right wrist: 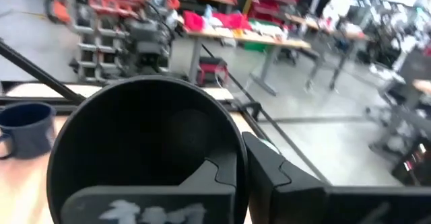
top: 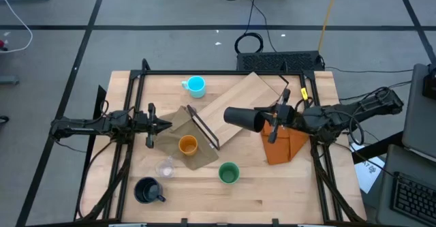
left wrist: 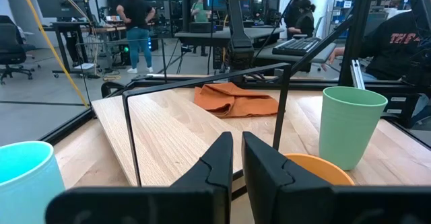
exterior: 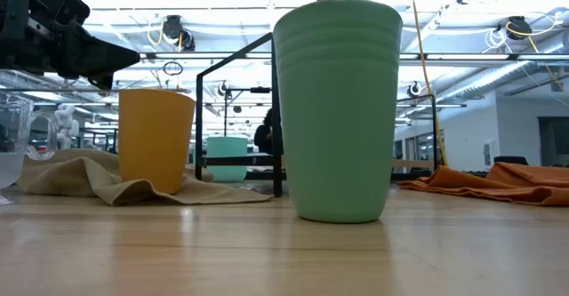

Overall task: Stack small to large cups/mugs on shelf
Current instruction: Put the black cup on the shelf

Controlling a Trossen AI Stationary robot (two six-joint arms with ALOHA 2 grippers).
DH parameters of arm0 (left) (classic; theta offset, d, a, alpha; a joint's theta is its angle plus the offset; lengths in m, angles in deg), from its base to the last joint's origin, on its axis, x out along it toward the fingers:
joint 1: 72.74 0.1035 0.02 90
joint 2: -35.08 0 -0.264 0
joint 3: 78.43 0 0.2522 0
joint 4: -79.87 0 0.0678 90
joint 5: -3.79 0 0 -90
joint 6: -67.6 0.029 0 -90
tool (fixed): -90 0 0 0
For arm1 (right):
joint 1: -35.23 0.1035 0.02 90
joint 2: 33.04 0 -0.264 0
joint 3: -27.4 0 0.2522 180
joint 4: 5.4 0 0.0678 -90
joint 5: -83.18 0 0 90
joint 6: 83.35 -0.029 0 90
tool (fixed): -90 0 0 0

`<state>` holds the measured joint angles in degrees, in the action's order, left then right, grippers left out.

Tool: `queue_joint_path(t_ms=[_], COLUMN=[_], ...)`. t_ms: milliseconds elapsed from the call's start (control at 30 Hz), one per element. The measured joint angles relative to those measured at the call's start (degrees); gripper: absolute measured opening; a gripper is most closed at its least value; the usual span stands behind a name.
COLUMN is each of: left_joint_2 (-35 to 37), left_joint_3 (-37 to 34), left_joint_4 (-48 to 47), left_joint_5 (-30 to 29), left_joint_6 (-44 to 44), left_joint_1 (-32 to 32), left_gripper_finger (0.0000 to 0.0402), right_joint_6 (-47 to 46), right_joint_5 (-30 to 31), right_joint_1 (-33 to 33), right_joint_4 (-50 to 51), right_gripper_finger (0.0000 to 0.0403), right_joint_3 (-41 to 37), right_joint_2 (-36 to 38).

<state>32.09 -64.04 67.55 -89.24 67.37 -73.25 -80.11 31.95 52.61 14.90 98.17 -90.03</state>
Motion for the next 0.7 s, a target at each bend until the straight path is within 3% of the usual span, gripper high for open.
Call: queue_joint_path(t_ms=[233,700], left_joint_2=[0.00,0.00], left_joint_3=[0.00,0.00], left_joint_4=[0.02,0.02], left_joint_5=[0.00,0.00], left_joint_6=[-0.02,-0.13], left_joint_1=[0.02,0.02], left_gripper_finger=[0.0035,0.0035], right_joint_6=[-4.61,-4.52], right_joint_5=[-0.08,-4.48], right_joint_1=[-5.67,-19.44], right_joint_4=[10.62,23.74], right_gripper_finger=[0.0000,0.0000], right_joint_3=[1.90,8.46], right_joint_2=[-0.21,-1.47])
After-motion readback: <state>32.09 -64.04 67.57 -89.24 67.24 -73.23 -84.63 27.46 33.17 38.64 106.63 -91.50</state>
